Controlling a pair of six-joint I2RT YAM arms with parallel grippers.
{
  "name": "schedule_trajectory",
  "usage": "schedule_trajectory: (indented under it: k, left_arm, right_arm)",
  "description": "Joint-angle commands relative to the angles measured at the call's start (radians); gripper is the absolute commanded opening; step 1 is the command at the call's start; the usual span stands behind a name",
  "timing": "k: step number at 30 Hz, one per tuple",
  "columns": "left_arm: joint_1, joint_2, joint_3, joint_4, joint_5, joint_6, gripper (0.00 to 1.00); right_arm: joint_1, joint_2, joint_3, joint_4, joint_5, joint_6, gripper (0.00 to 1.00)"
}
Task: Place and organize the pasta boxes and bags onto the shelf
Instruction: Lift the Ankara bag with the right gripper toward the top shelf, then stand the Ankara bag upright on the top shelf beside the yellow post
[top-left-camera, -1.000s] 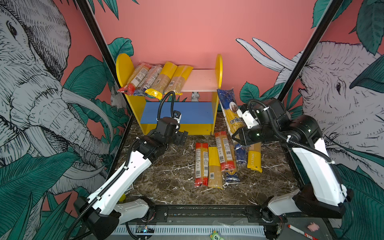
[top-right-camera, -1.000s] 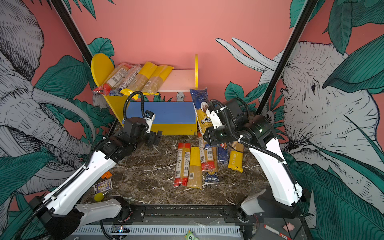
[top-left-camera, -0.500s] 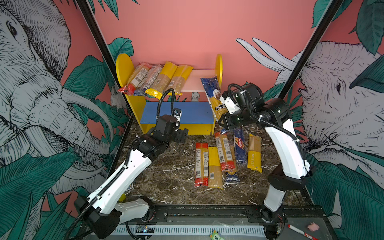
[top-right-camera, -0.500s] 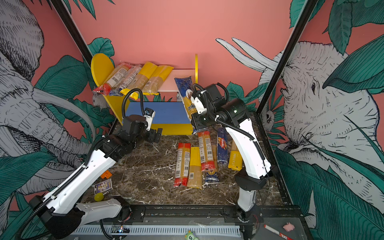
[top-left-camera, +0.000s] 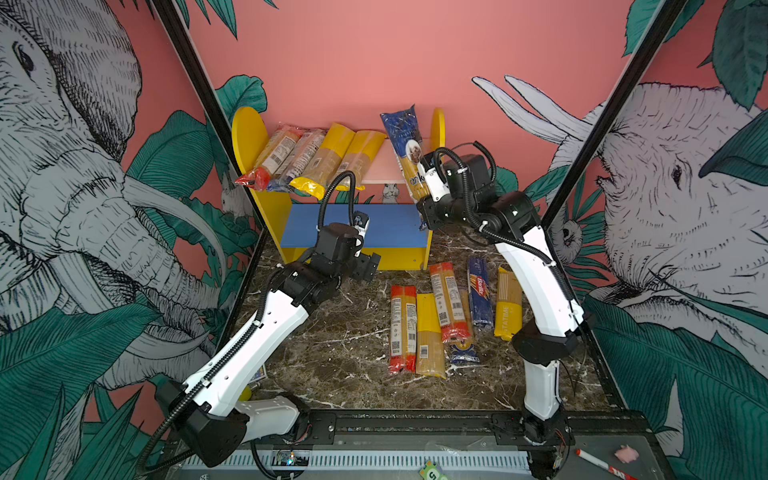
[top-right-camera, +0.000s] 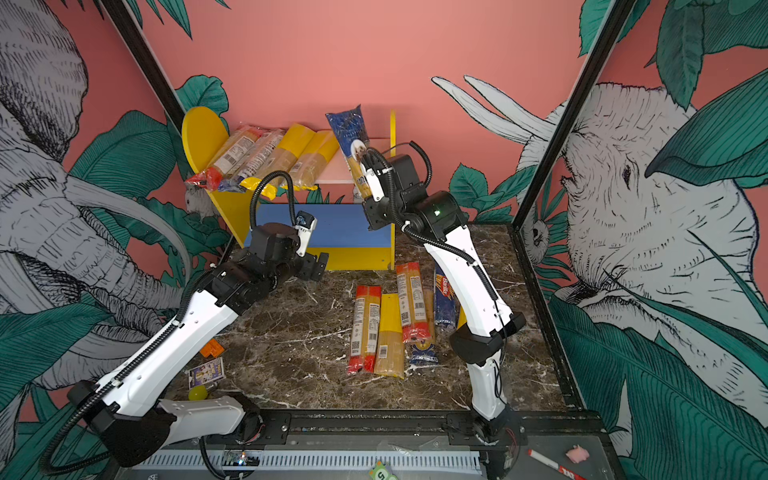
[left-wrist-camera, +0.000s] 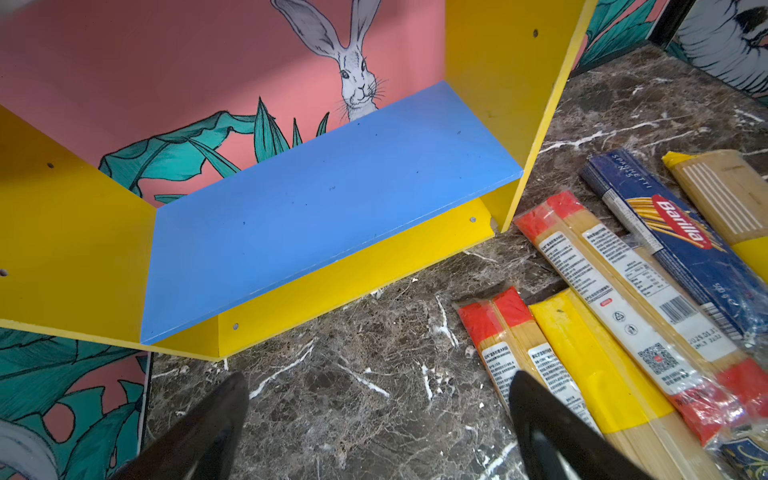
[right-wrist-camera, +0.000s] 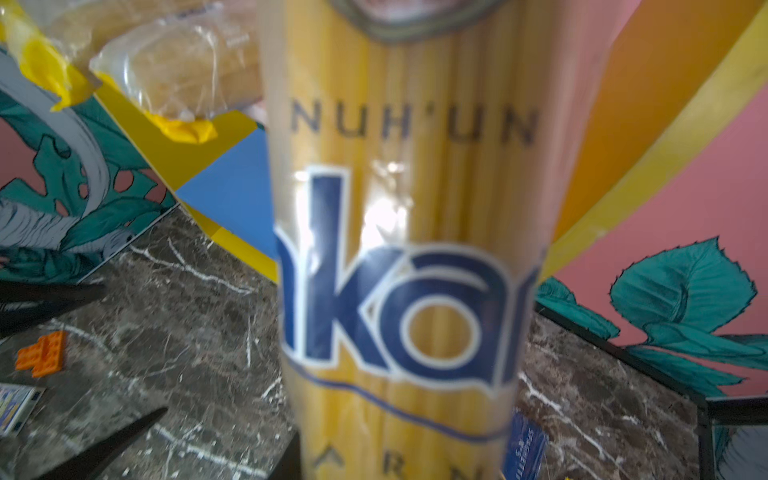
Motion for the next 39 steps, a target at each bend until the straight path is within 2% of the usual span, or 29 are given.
schedule_trajectory:
  k: [1,6,12,17,23,26,32,39]
  left_arm:
    - [0.009,-0.001,0.035,0.006,0.026,0.03,0.99]
    - [0.02,0.023,0.066,0.002,0.054,0.05,0.99]
    - [0.04,0.047,0.101,0.0,0.084,0.063,0.99]
    - [0.07,0.08,0.127,-0.002,0.127,0.062,0.98]
    - [0.094,0.13,0.181,-0.016,0.182,0.059,0.98]
    - [0.1,0.154,0.212,-0.031,0.185,0.065,0.98]
    - [0.115,0.162,0.221,-0.034,0.19,0.058,0.98]
    - [0.125,0.17,0.223,-0.031,0.207,0.028,0.97]
  right_arm:
    - [0.002,0.012,0.064,0.31,0.074,-0.049,0.05]
    - [-0.011,0.067,0.067,0.476,0.117,-0.064,0.06]
    - [-0.04,0.108,0.106,0.56,0.129,-0.053,0.1]
    - [-0.073,0.113,0.107,0.561,0.13,-0.006,0.12]
    - [-0.106,0.132,0.112,0.559,0.102,0.05,0.28]
    - [-0.113,0.159,0.137,0.537,0.082,0.07,0.32]
    - [-0.114,0.164,0.138,0.522,0.076,0.063,0.32]
    - [-0.118,0.162,0.135,0.502,0.069,0.062,0.41]
